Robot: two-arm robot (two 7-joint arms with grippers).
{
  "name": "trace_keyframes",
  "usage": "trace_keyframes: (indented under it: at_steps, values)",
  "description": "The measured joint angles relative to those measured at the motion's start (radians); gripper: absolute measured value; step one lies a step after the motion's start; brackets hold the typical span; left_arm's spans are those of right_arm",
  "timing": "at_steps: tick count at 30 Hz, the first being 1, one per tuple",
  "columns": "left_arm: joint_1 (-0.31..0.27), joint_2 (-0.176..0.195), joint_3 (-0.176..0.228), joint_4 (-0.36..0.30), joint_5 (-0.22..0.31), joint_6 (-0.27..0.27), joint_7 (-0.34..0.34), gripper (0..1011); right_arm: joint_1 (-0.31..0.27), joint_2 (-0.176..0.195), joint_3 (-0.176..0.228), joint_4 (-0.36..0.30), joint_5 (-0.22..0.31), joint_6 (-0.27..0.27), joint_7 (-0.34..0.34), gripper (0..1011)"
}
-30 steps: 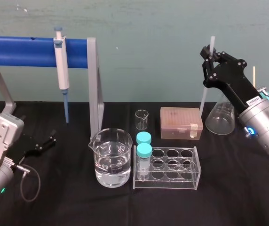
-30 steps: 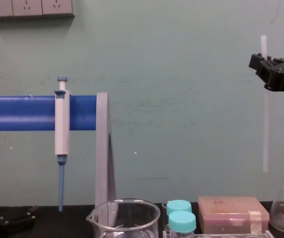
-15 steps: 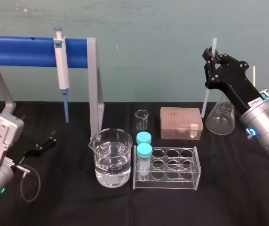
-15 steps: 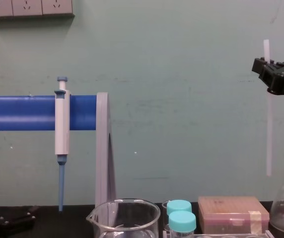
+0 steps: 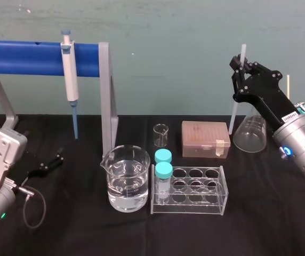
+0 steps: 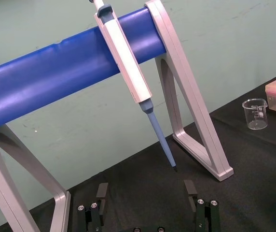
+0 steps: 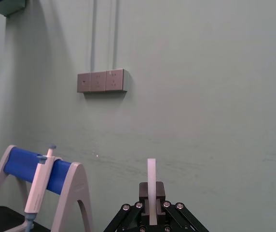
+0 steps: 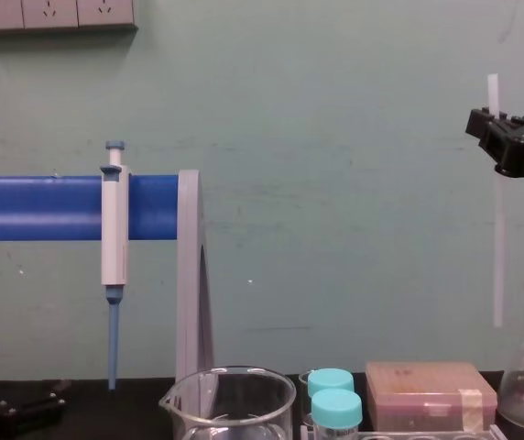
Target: Pick up the stirring rod with one hand, then place it down.
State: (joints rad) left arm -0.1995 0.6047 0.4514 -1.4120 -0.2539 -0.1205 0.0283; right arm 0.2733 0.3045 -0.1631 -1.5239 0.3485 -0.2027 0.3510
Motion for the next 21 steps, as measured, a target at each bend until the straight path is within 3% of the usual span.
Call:
trace_keyframes:
  at_steps: [21]
  values:
    - [0.0, 0.0, 0.0, 0.0, 0.0, 0.0, 0.0, 1000, -0.005, -0.003, 0.0, -0.002, -0.004, 0.008, 0.006, 71]
